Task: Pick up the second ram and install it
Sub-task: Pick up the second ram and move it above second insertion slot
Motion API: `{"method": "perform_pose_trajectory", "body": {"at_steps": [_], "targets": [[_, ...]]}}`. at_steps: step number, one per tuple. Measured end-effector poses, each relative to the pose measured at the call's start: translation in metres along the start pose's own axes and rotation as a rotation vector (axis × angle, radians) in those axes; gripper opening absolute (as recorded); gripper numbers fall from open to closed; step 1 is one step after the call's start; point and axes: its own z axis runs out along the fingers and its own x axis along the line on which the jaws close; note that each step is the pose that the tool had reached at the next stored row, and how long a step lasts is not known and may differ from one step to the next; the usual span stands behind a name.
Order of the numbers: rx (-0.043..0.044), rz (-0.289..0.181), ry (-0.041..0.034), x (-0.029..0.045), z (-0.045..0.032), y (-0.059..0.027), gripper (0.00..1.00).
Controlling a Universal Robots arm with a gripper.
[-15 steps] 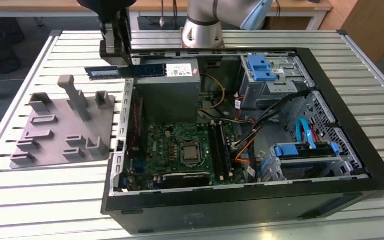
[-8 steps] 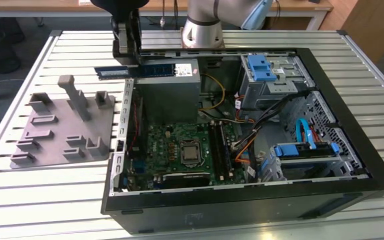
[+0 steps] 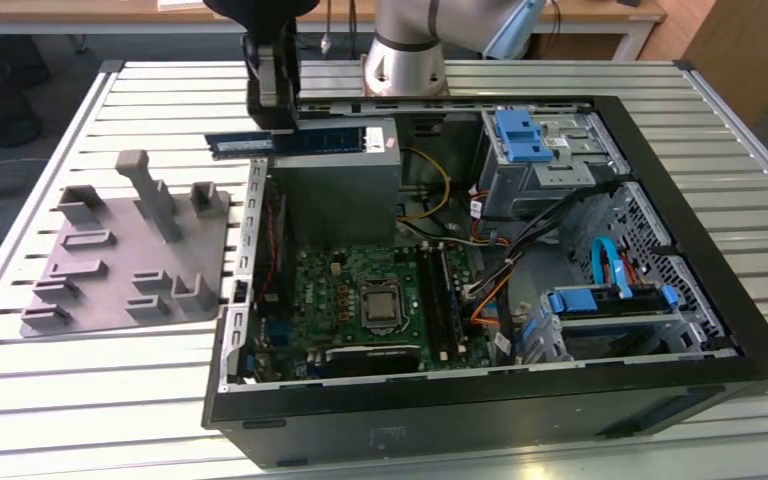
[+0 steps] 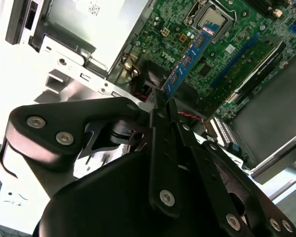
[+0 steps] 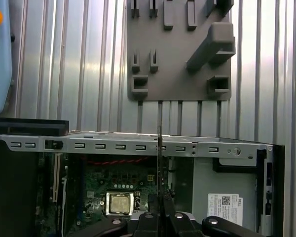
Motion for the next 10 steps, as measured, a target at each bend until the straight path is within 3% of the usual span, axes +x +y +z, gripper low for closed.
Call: {"method": "perform_pose_trajectory", "body": {"at_steps": [10], "targets": [[0.0,0.0,0.0,0.0005,-0.0005,-0.0179,0.14]]}}
